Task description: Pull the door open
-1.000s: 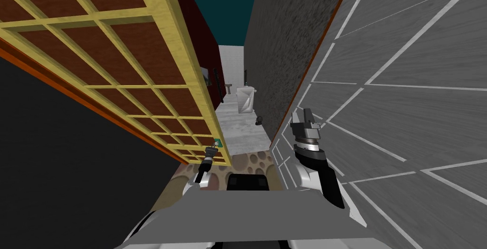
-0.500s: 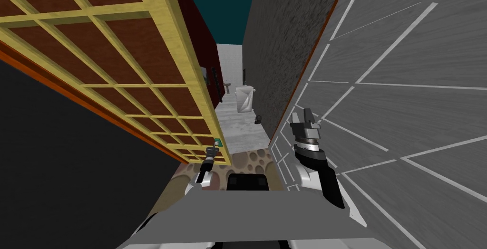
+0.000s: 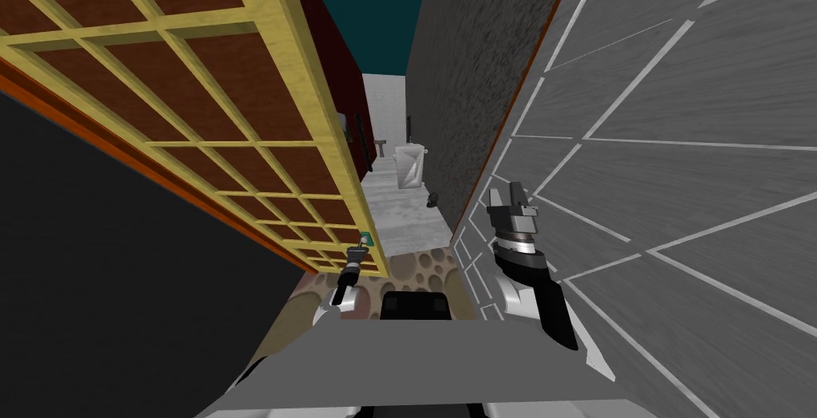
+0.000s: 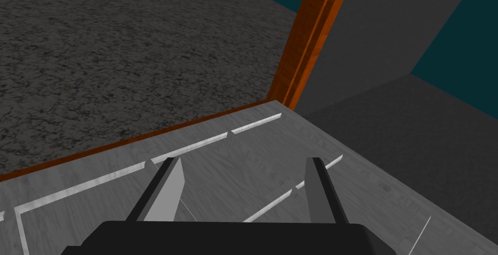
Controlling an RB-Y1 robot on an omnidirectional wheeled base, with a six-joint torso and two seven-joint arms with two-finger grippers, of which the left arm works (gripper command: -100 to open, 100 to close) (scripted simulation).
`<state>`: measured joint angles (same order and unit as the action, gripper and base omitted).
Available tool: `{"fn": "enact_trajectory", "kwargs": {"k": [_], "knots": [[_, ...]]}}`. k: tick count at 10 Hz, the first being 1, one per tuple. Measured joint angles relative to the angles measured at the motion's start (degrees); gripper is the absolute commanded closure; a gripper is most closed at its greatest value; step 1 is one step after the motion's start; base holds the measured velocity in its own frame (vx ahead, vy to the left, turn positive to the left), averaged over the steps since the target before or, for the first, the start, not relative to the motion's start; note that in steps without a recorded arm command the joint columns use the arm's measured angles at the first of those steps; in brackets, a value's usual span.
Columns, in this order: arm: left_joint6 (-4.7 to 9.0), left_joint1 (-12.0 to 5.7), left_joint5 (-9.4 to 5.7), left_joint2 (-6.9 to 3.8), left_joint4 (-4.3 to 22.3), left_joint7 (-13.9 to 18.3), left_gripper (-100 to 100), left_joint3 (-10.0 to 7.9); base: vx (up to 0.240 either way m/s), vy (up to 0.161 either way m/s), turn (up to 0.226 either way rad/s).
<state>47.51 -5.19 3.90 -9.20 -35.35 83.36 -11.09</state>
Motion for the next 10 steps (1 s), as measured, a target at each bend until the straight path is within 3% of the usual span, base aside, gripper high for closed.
{"fn": "enact_trajectory", "kwargs": {"k": [1, 3, 4, 5, 7, 8, 10], "knots": [[0.31, -0.29, -0.06, -0.06, 0.63, 0.6, -100, 0.01, 0.0, 0.0, 0.0], [2.7, -2.94, -0.56, -0.25, 5.55, 1.35, -100, -0.43, -0.024, 0.007, -0.001], [1.25, -1.18, -0.54, 0.25, 2.24, 2.15, -100, -0.24, -0.036, 0.029, -0.025], [1.49, -2.25, -0.78, 0.1, 3.89, 3.39, -100, -0.27, -0.047, 0.021, -0.032], [1.86, -1.91, -0.9, 0.1, 3.58, 4.61, -100, -0.2, -0.019, -0.004, 0.002], [1.19, -1.48, -0.88, 0.34, 2.58, 4.61, -100, -0.19, -0.021, 0.006, -0.005], [1.93, -2.67, -1.44, 0.49, 4.55, 6.51, -100, -0.44, -0.044, 0.026, -0.036]]}}
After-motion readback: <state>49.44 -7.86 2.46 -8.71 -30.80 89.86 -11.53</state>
